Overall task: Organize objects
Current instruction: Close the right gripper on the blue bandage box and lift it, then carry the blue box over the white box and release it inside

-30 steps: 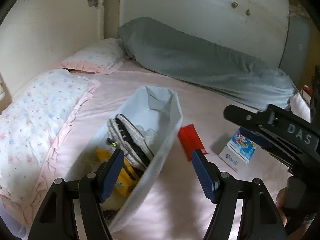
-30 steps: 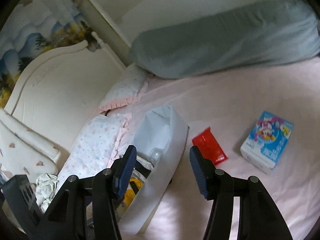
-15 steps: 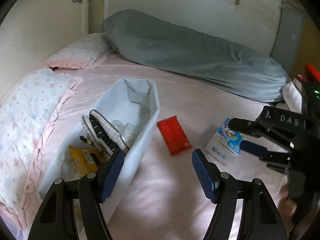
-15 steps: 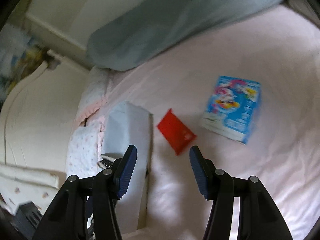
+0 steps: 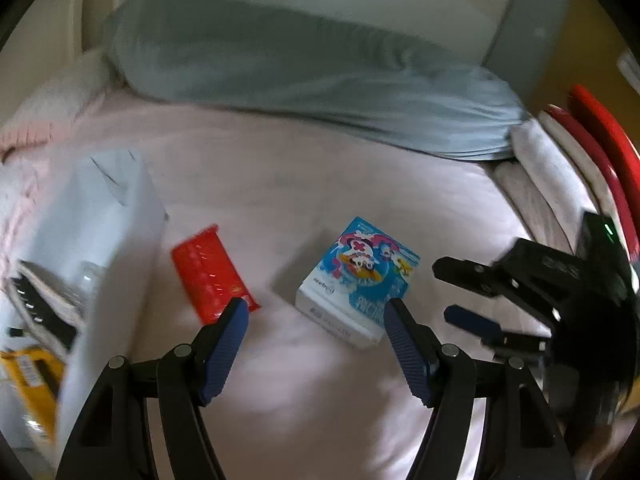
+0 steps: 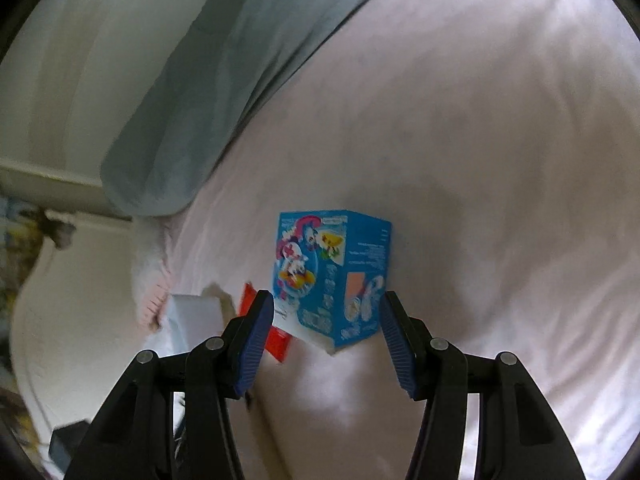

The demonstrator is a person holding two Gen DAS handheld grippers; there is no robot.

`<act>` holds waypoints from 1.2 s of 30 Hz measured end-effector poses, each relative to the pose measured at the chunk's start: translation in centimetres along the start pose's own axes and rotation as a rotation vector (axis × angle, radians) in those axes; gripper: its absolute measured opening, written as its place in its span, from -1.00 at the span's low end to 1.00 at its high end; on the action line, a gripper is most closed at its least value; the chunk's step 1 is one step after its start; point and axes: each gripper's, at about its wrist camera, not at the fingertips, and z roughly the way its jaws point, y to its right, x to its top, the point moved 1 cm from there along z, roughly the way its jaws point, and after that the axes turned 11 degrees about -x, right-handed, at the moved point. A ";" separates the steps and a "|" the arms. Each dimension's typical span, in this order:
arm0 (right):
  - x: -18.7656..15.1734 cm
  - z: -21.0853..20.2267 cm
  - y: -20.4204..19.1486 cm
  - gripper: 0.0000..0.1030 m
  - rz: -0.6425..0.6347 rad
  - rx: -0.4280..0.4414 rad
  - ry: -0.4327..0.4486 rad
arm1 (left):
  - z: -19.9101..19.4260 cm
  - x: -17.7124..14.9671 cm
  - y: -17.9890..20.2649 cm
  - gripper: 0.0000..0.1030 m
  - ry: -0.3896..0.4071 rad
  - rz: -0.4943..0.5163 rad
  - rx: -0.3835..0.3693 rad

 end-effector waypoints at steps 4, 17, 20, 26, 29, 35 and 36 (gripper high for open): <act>1.3 1.1 0.3 0.08 0.057 0.076 0.033 | 1.6 -0.6 -1.5 0.31 -0.021 -0.171 -0.023; 4.0 7.8 0.6 0.09 -0.026 0.212 0.231 | 6.9 -1.5 -1.9 0.31 -0.110 -0.296 -0.027; 3.6 9.1 0.3 0.09 -0.073 0.284 0.101 | 7.5 -1.5 -1.5 0.31 -0.122 -0.275 -0.018; 2.0 9.5 0.1 0.07 -0.116 0.195 -0.222 | 6.6 -2.7 -1.5 0.33 -0.141 -0.222 0.032; 0.7 8.1 -0.2 0.07 -0.147 0.179 -0.297 | 5.3 -3.1 -1.1 0.33 -0.159 -0.170 0.065; -2.0 6.0 -3.0 0.07 -0.229 0.180 -0.342 | -0.2 -3.5 -0.2 0.33 -0.093 -0.058 0.144; -2.4 5.2 -3.4 0.07 -0.240 0.203 -0.333 | -1.4 -3.3 -0.1 0.33 -0.072 -0.045 0.144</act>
